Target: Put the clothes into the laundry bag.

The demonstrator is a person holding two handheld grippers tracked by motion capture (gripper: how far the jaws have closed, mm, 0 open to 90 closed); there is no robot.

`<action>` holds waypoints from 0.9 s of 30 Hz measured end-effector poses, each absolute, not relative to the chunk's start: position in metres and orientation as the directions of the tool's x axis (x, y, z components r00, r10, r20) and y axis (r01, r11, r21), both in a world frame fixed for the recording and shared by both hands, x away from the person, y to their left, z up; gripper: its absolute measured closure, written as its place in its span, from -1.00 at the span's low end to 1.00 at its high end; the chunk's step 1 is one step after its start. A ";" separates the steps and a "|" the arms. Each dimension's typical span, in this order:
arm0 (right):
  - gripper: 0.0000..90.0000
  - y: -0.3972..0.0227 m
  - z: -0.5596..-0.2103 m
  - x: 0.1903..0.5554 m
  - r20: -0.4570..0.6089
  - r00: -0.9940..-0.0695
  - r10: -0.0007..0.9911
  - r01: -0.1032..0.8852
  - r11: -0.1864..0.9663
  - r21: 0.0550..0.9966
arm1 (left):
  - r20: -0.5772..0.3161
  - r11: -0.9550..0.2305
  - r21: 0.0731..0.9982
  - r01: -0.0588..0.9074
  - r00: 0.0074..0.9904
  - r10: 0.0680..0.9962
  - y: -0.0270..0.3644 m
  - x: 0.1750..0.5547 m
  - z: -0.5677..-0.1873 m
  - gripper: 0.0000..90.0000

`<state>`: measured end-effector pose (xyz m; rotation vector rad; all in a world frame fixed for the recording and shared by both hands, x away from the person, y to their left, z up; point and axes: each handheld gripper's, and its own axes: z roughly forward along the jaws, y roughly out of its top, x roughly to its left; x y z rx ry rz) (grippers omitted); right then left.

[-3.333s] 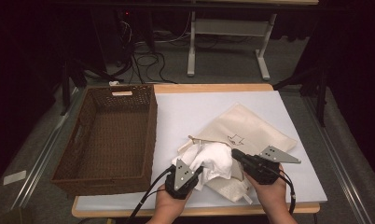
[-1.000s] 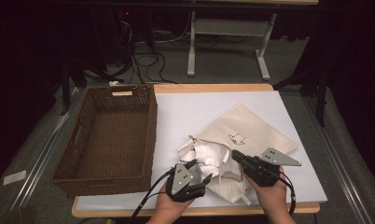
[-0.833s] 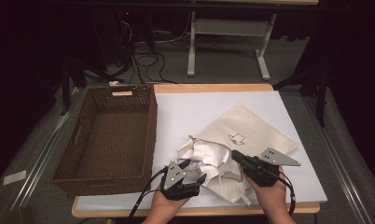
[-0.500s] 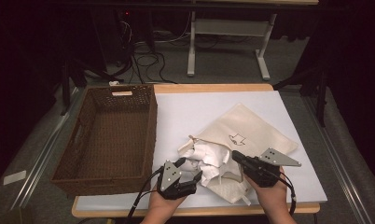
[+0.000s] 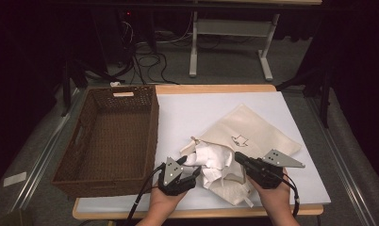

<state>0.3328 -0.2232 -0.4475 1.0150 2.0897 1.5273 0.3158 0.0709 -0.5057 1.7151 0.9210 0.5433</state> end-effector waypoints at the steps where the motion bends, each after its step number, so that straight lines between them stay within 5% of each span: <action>1: 0.96 -0.223 -0.448 0.333 0.124 -0.677 0.725 0.339 0.157 0.928 | -0.080 -0.145 0.937 0.317 0.600 0.796 0.070 0.317 -0.506 -0.09; 11: 0.96 -0.221 -0.449 0.333 0.119 -0.677 0.726 0.339 0.164 0.926 | -0.066 -0.220 0.916 0.336 0.667 0.742 0.061 0.319 -0.511 0.88; 27: 0.96 -0.222 -0.448 0.335 0.125 -0.677 0.725 0.340 0.159 0.927 | -0.126 -0.173 0.928 0.330 0.715 0.687 0.028 0.307 -0.505 0.95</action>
